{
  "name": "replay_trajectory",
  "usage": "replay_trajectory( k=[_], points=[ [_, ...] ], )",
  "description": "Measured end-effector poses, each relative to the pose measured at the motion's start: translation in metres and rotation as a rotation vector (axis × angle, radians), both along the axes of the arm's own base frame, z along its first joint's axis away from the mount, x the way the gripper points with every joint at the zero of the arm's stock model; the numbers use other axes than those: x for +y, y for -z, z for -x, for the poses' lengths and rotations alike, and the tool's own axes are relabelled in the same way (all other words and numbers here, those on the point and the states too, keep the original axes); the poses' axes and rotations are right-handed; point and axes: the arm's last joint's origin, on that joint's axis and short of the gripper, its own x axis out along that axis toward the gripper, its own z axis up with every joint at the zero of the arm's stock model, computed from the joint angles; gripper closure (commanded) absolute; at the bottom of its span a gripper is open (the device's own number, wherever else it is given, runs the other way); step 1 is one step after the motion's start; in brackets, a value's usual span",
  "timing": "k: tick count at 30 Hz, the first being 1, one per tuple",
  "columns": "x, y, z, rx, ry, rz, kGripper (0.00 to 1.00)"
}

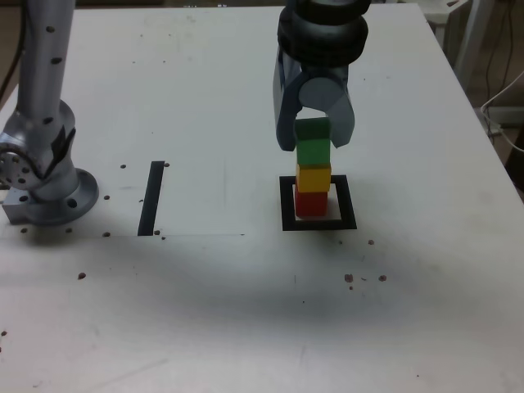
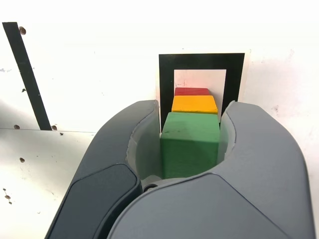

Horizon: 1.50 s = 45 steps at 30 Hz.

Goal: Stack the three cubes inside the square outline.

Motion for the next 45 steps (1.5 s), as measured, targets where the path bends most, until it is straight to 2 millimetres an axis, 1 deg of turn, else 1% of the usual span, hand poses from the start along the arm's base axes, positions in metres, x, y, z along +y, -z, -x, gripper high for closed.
replay_trajectory(
  k=[5,8,11,16,20,22,27,30,33,40,42,45],
  points=[
    [-0.001,0.002,0.001,0.011,-0.002,0.014,0.50],
    [-0.001,0.004,0.002,0.021,0.000,0.026,0.40],
    [-0.002,0.005,0.002,0.016,0.006,0.034,0.28],
    [-0.002,0.007,-0.001,-0.002,0.018,0.038,0.12],
    [-0.002,0.009,0.000,0.001,0.018,0.036,0.02],
    [-0.001,0.010,0.000,0.003,0.014,0.033,0.01],
    [-0.001,0.012,0.003,0.014,0.009,0.027,0.01],
    [0.000,0.010,0.006,0.011,0.009,0.026,0.01],
    [0.001,0.005,0.014,0.004,0.008,0.026,0.01],
    [0.004,-0.019,0.046,-0.060,0.009,0.035,0.01],
    [0.005,-0.023,0.059,-0.082,0.012,0.044,0.01],
    [0.007,-0.023,0.077,-0.100,0.023,0.065,0.01]
  ],
)
